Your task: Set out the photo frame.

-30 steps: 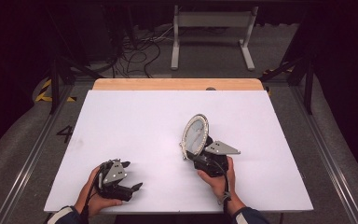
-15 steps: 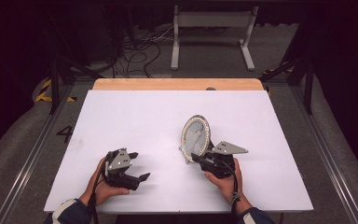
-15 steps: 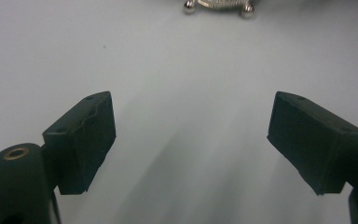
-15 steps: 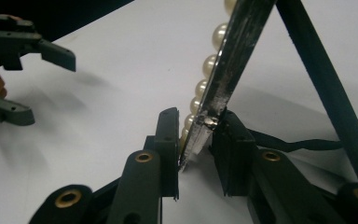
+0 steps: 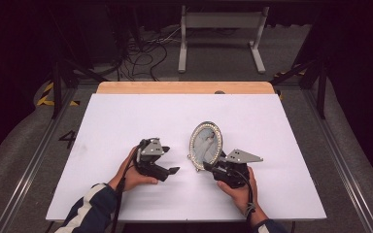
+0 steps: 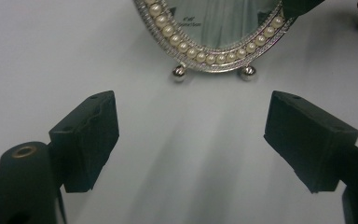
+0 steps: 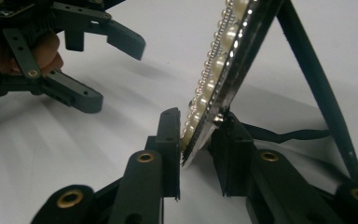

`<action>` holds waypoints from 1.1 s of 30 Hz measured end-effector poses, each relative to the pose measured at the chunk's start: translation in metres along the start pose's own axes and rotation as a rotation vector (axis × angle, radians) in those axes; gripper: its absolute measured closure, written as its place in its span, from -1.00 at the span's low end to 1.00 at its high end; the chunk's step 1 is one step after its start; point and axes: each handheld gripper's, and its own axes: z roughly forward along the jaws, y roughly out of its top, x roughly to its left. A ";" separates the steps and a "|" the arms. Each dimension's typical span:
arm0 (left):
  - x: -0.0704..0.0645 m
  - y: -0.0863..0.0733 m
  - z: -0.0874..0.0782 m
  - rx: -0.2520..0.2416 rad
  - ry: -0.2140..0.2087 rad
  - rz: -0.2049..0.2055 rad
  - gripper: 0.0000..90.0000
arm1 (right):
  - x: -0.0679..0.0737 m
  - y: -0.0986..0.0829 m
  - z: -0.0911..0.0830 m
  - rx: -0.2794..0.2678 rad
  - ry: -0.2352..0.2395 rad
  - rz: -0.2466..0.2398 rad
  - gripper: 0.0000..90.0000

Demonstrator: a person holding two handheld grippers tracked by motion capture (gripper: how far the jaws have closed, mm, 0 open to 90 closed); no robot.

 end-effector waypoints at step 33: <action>0.021 0.032 0.053 -0.133 -0.055 -0.035 -0.57 | 0.019 0.005 -0.031 -0.136 -0.163 -0.012 0.71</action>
